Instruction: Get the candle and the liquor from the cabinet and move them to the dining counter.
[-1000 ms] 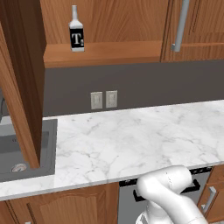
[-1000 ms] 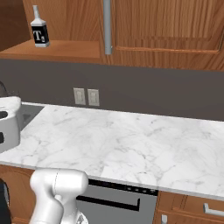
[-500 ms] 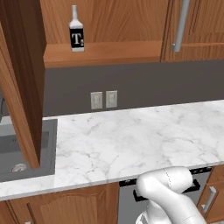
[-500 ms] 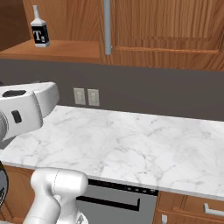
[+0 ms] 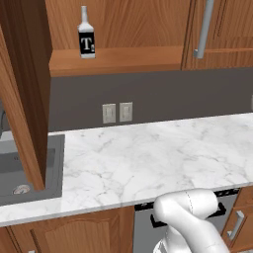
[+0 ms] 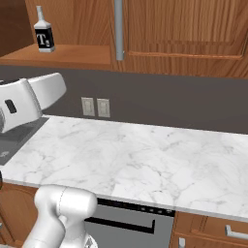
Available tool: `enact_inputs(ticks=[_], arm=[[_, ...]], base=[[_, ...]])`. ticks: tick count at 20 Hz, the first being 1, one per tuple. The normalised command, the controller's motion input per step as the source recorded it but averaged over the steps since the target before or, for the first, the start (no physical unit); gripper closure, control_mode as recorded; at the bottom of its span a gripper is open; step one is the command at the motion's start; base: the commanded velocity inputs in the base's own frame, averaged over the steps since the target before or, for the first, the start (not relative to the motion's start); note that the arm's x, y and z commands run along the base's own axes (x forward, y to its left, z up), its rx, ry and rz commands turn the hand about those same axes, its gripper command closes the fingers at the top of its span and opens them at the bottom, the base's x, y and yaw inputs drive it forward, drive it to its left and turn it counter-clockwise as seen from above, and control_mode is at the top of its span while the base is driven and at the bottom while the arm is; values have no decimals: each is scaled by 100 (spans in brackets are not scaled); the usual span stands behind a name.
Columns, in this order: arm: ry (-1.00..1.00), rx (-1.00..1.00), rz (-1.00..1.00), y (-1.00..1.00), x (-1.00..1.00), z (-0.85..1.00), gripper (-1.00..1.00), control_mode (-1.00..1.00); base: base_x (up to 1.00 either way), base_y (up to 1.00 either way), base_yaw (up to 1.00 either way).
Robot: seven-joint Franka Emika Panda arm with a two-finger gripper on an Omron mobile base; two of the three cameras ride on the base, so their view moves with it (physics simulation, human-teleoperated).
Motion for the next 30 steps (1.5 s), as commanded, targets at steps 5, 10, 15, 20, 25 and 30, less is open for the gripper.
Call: enact_inputs(ticks=[5, 10, 15, 20, 25, 30], arm=[[-4, 3, 0, 0, 54, 0, -100, -100], [-1, 12, -1, -3, 56, 0, -100, -100], [0, 23, 0, -25, 50, 0, -100, -100], [-2, 11, -4, -20, 42, 0, -100, -100], [-18, 0, 0, 0, 8, 0, -100, -100], [-22, 0, 0, 0, 16, 0, -100, -100]], base=[[0, 0, 0], [0, 0, 0], [0, 0, 0], [0, 0, 0], [0, 0, 0], [0, 0, 0]])
